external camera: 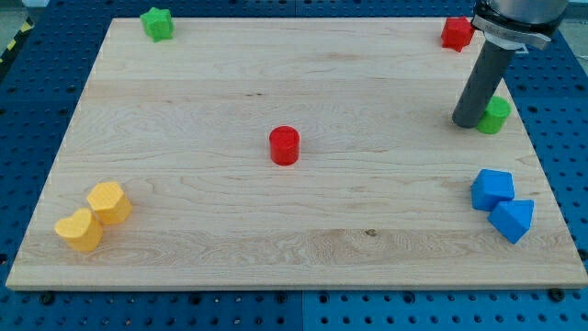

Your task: Place your arm to the top right side of the blue triangle

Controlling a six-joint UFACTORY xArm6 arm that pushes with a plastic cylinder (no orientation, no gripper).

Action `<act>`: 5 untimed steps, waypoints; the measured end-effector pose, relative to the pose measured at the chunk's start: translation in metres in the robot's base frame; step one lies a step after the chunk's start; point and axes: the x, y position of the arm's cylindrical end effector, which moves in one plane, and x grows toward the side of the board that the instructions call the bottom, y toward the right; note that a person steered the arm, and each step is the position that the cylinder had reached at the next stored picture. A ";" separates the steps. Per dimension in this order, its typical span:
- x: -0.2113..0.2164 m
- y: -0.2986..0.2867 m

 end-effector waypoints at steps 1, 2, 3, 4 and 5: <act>0.006 -0.009; 0.013 -0.037; 0.042 -0.024; 0.062 -0.003; 0.062 -0.002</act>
